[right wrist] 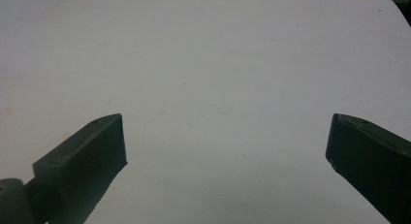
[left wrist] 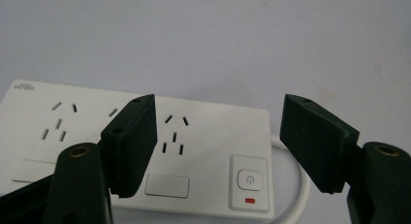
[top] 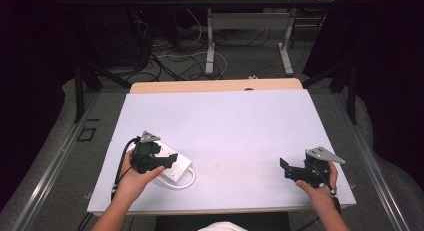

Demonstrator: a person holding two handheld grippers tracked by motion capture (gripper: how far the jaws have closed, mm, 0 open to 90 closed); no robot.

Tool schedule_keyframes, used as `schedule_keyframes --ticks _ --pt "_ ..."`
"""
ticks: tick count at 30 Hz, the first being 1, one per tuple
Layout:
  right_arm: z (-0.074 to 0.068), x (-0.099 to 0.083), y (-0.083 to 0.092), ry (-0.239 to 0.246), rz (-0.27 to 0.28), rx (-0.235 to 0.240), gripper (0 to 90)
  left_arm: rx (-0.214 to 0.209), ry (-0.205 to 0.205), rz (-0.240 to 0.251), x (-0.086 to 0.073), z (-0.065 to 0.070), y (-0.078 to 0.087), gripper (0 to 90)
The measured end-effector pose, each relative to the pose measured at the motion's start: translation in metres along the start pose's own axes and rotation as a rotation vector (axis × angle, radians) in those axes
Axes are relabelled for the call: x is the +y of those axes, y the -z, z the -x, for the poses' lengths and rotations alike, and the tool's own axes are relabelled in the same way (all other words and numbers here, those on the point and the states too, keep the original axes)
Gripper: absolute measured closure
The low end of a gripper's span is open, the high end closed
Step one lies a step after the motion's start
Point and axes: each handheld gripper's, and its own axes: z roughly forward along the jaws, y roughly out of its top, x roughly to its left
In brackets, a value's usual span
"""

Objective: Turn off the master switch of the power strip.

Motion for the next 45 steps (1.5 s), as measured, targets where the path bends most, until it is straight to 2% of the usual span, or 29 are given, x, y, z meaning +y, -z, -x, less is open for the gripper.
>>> schedule_keyframes --ticks 2,3,5,7,8,12,15,18,19,21,22,25,29,38,43,45 --pt "0.0 0.0 0.0 0.002 0.002 0.0 0.3 -0.002 0.01 -0.007 0.0 -0.002 0.001 27.3" --pt "0.0 0.0 0.0 0.003 0.001 0.0 0.3 0.003 -0.001 -0.005 0.001 -0.003 0.001 27.3" --pt "0.001 0.0 0.0 0.006 0.001 0.002 0.3 0.004 -0.001 0.014 0.001 -0.005 0.001 25.0" --pt "0.001 0.0 0.0 0.008 0.002 0.002 0.3 0.002 0.017 0.025 0.001 -0.007 0.002 22.2" --pt "0.001 0.0 0.001 0.004 0.001 0.002 0.3 0.011 0.007 0.025 0.001 -0.009 0.003 19.3" --pt "0.0 0.0 0.001 0.004 0.002 0.002 0.3 0.02 0.037 0.033 0.0 -0.014 0.005 14.9" --pt "0.0 0.0 0.001 0.001 0.001 0.001 0.3 0.018 0.065 0.044 -0.001 -0.017 0.006 7.6" --pt "0.001 0.0 0.001 0.005 0.002 0.002 0.3 0.029 0.071 0.053 -0.002 -0.021 0.007 0.0" --pt "0.001 0.0 0.001 0.005 0.003 0.002 0.3 0.038 0.081 0.062 -0.002 -0.022 0.006 0.5" --pt "0.001 0.0 0.001 0.006 0.003 0.002 0.3 0.048 0.068 0.063 -0.004 -0.026 0.007 0.5" --pt "0.001 0.0 0.001 0.006 0.003 0.002 0.3 0.052 0.082 0.075 -0.004 -0.026 0.007 0.5" --pt "0.001 0.0 0.001 0.006 0.003 0.001 0.3 0.059 0.092 0.088 -0.007 -0.031 0.009 0.4" --pt "0.001 0.0 0.001 0.008 0.001 0.001 0.3 0.048 0.145 0.125 -0.012 -0.038 0.012 0.5" --pt "0.001 0.0 0.001 0.007 0.004 0.002 0.3 0.081 0.163 0.159 -0.023 -0.052 0.018 0.4" --pt "0.0 0.0 0.001 0.003 0.005 0.004 0.3 0.108 0.168 0.162 -0.031 -0.058 0.021 0.4" --pt "0.001 0.0 0.001 0.006 0.003 0.002 0.3 0.129 0.173 0.178 -0.034 -0.062 0.022 0.4"
